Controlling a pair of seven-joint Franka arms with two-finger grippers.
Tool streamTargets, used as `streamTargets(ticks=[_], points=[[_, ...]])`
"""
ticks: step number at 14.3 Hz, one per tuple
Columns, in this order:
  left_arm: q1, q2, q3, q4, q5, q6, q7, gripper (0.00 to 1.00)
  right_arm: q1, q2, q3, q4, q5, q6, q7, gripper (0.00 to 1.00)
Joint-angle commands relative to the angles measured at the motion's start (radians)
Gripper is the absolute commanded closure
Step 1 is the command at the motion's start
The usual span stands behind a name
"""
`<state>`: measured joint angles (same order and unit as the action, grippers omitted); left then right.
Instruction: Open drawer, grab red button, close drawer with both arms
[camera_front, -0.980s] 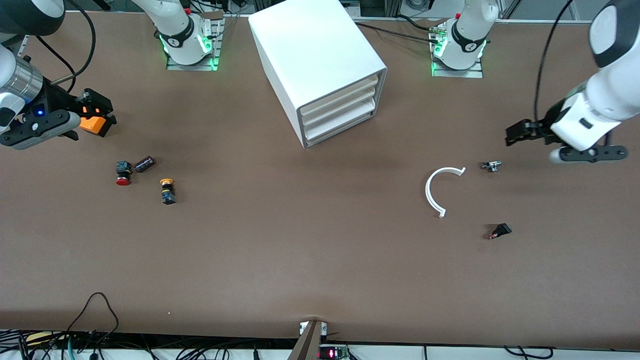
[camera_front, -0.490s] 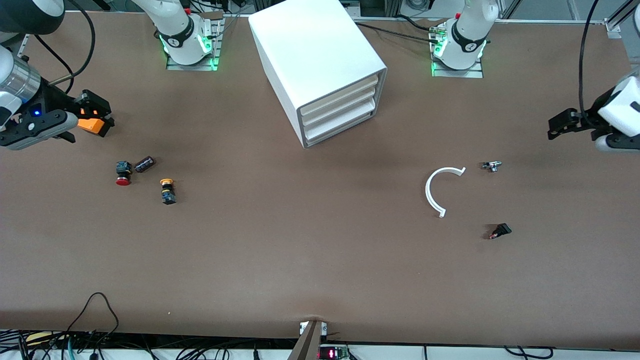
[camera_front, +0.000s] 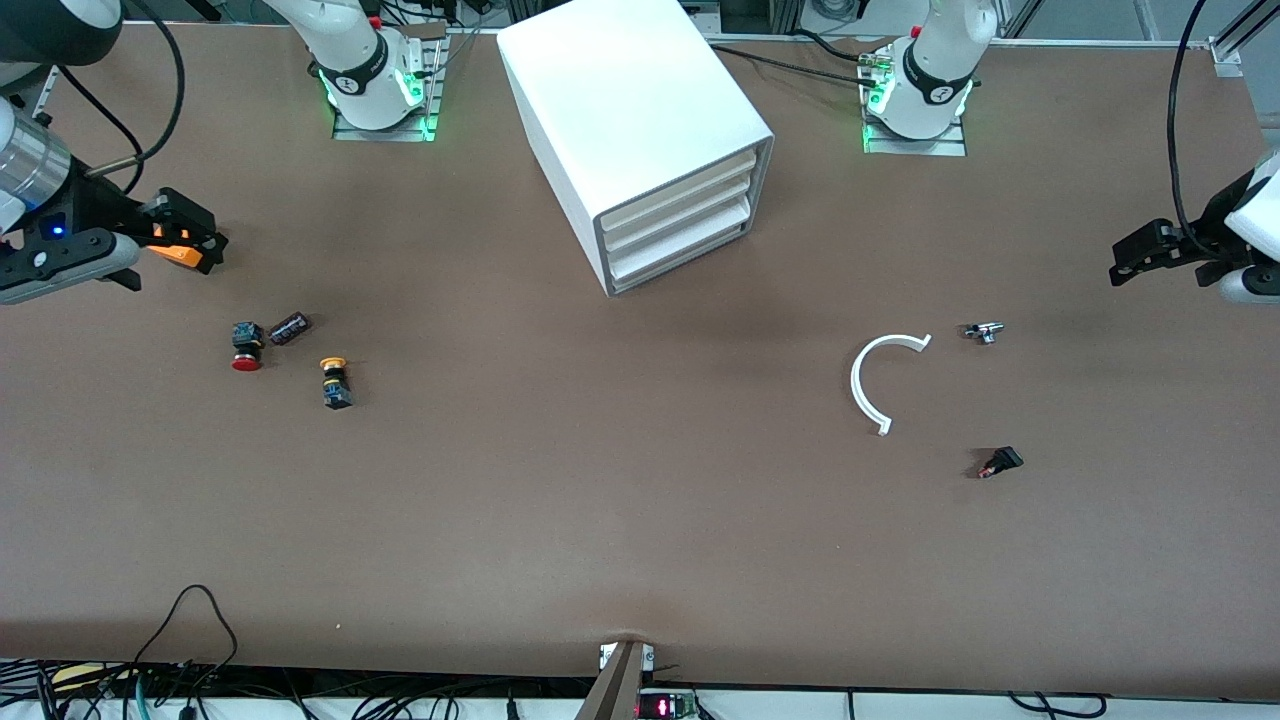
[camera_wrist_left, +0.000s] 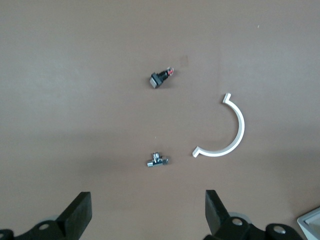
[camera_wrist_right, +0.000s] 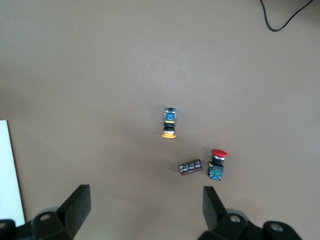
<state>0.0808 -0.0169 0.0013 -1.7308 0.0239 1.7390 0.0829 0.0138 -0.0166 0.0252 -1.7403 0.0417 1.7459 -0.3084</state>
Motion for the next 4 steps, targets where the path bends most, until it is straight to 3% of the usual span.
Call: streamTargets(ticks=[1, 4], points=[[-0.001, -0.009, 0.000, 0.034, -0.012, -0.006, -0.014, 0.00, -0.017, 0.006, 0.024, 0.027, -0.013, -0.017, 0.016, 0.01], [-0.004, -0.009, 0.000, 0.039, -0.012, -0.006, -0.015, 0.00, -0.017, 0.010, 0.024, 0.045, -0.013, -0.017, 0.005, 0.01]])
